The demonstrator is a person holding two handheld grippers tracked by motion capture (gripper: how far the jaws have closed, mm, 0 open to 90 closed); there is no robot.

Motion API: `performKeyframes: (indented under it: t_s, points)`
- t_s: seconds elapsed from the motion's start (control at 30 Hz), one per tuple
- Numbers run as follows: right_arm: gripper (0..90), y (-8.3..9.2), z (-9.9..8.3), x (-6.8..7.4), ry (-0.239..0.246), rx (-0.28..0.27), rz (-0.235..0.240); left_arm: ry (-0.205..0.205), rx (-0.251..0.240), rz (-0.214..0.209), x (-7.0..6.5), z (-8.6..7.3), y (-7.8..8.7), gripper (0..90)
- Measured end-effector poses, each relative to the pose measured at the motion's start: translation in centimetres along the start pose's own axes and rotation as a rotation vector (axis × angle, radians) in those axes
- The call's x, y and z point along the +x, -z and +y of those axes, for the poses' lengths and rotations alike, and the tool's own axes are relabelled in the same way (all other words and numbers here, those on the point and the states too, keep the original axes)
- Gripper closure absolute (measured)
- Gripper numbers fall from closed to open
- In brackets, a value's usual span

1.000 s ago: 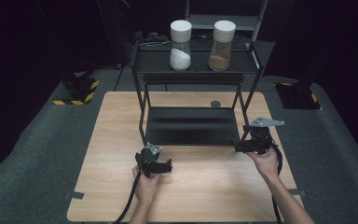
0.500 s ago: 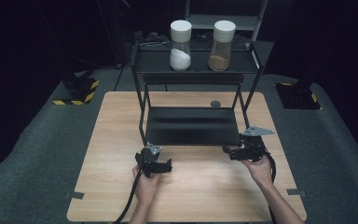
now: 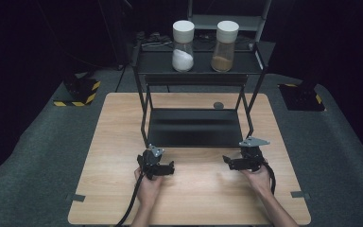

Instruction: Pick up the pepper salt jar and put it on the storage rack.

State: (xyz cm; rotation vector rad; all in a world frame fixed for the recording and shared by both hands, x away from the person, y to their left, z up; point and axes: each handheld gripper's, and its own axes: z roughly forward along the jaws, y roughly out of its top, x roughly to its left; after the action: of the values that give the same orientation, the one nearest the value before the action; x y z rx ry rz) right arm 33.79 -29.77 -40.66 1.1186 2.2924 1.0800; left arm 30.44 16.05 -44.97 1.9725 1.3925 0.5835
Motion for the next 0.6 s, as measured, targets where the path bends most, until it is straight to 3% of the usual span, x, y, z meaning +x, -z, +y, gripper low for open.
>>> performKeyframes:
  t_s: [0.6]
  points:
    - [7.8, -1.4, -2.2, 0.5, -0.024, 0.036, -0.049, 0.0, 0.0, 0.0, 0.0, 0.0, 0.0, 4.1]
